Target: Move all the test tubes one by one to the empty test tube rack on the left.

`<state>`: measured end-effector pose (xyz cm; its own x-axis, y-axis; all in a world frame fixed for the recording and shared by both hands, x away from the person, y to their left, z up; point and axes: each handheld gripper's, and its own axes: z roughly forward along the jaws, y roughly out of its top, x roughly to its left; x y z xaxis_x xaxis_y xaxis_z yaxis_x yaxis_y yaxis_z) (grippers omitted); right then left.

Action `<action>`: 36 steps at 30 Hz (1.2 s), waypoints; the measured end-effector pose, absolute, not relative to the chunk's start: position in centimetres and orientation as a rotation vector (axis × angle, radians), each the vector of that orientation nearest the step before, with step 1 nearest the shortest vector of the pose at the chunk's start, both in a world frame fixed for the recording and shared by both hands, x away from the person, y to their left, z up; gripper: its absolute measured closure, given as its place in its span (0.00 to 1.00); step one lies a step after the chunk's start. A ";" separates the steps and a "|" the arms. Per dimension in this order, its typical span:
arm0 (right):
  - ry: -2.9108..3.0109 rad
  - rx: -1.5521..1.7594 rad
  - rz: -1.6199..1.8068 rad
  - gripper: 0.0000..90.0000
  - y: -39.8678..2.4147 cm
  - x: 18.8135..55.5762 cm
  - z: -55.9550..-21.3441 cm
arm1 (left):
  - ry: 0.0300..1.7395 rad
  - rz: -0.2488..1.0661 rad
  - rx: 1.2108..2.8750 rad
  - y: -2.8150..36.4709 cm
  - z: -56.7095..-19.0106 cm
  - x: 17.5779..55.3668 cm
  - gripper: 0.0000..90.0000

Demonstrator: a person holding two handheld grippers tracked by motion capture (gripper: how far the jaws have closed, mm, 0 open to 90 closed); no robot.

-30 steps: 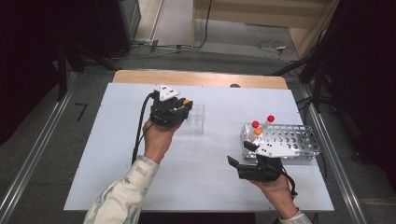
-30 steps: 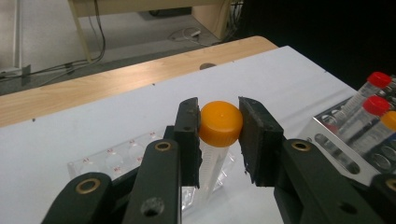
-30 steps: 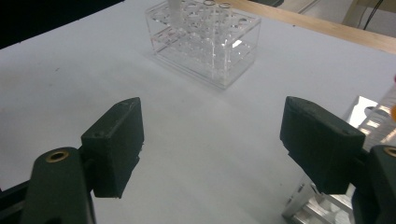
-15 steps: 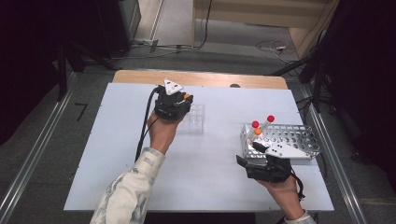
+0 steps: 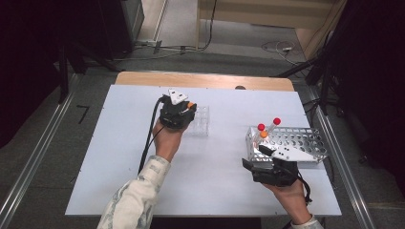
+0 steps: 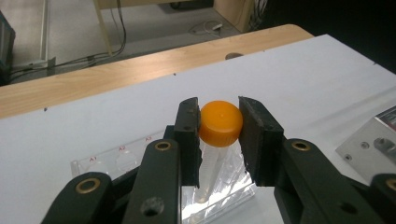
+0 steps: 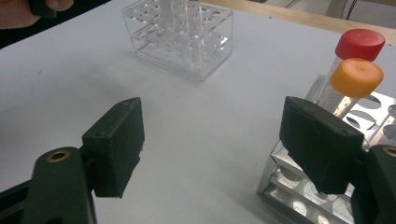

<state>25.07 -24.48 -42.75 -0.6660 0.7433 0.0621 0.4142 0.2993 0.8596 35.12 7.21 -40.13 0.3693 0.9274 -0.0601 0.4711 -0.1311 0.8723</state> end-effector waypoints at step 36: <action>2.132 1.134 1.274 0.23 -26.8 25.9 -43.1 | 1.286 0.571 1.703 9.1 -40.0 33.1 0.30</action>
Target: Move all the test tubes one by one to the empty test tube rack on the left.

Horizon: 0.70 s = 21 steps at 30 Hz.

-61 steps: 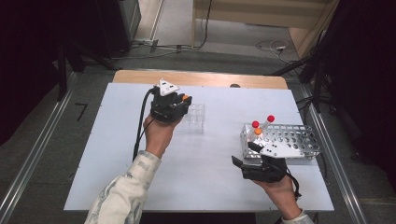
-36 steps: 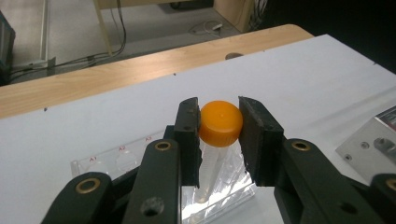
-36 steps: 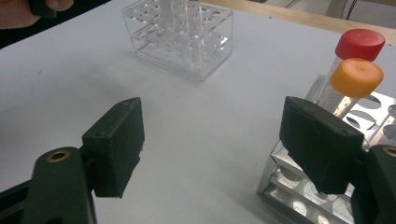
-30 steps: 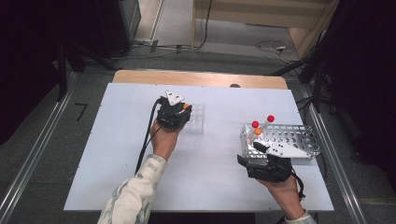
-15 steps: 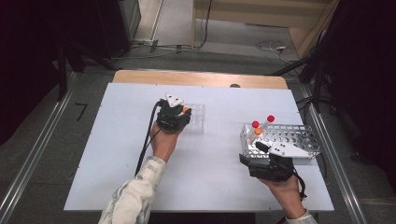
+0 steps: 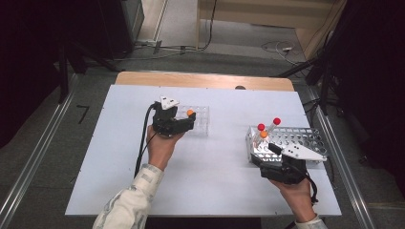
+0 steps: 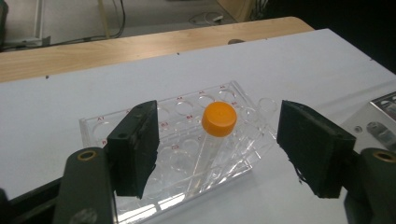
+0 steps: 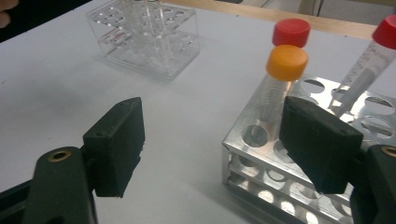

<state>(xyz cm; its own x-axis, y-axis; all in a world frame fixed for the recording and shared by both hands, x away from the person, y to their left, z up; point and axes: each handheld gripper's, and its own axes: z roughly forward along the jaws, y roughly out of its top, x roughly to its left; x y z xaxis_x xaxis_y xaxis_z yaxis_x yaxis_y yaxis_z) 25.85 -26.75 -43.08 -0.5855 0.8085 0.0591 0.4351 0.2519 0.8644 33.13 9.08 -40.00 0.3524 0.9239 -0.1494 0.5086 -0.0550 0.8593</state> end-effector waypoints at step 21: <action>2.026 1.191 1.200 0.42 -26.8 28.8 -44.7 | 1.247 0.599 1.684 9.6 -39.5 29.9 0.20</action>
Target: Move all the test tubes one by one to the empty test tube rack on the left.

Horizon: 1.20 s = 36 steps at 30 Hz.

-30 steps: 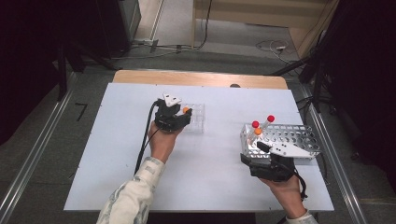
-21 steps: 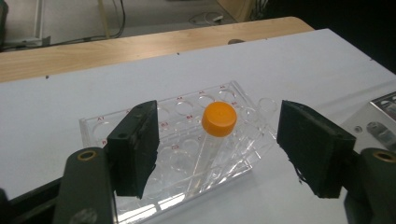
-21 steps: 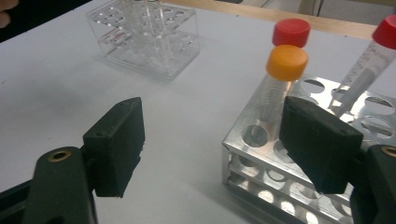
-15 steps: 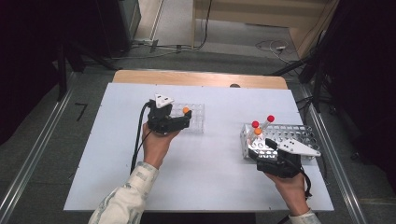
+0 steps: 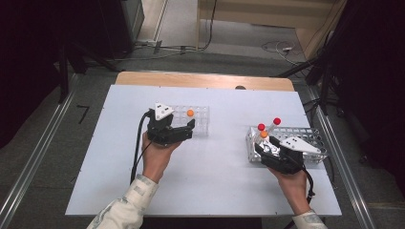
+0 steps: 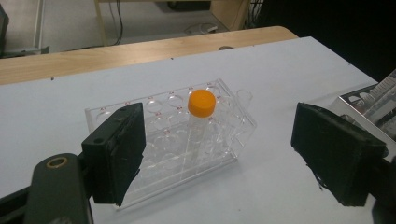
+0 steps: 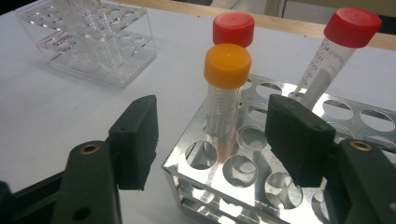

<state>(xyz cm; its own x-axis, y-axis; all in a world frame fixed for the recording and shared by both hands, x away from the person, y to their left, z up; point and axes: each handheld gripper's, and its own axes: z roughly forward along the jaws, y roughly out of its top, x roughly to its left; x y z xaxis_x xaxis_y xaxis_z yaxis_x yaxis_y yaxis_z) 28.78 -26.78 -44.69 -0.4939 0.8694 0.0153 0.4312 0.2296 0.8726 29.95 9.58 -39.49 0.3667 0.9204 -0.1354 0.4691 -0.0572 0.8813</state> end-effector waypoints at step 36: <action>1.923 1.157 1.225 0.80 -26.5 28.5 -42.9 | 1.239 0.572 1.683 9.4 -39.9 29.7 0.20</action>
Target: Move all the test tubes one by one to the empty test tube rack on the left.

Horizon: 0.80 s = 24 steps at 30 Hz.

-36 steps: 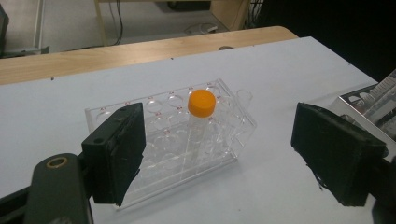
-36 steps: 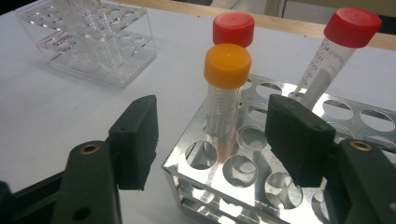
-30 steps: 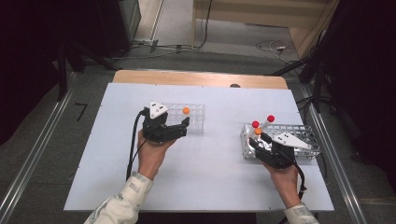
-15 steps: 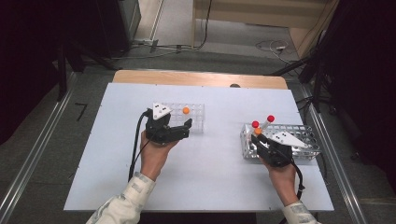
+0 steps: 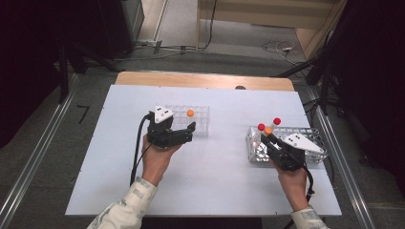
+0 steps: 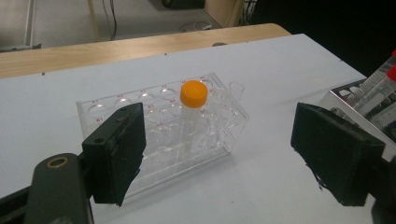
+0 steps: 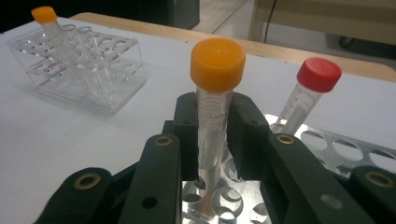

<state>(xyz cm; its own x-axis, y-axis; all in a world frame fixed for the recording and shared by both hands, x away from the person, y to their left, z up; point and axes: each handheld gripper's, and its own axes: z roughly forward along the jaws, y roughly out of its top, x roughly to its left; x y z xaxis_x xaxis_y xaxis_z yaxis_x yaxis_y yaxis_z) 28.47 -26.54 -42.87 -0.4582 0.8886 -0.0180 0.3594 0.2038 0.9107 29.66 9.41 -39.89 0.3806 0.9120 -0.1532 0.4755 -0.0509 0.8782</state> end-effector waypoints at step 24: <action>1.957 1.043 1.339 0.80 -24.9 26.1 -39.8 | 1.235 0.568 1.690 9.0 -40.0 29.2 0.20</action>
